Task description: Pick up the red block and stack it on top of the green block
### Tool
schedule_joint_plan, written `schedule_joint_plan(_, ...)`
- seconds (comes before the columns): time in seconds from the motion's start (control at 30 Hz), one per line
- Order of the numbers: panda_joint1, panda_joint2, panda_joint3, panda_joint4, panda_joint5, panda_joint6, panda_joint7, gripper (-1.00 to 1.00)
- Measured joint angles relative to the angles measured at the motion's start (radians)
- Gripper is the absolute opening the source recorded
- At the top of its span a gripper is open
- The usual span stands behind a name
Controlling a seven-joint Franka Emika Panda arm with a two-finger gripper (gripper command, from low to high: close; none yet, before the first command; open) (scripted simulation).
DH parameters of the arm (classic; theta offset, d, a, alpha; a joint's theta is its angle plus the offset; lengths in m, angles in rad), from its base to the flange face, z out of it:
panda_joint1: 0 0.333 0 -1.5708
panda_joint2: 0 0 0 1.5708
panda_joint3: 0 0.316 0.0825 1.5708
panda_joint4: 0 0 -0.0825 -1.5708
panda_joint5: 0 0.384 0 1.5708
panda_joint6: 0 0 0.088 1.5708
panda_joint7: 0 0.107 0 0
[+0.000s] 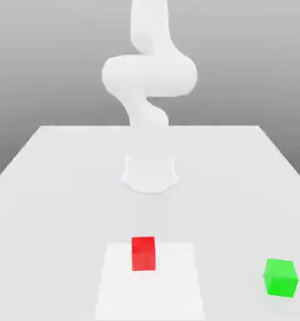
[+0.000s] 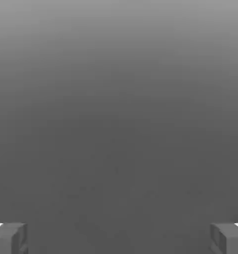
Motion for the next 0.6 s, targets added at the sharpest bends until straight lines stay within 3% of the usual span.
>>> schedule_joint_plan(0.6,0.008,0.673,-0.04,-0.476,-0.007,0.454,-0.083,0.0)
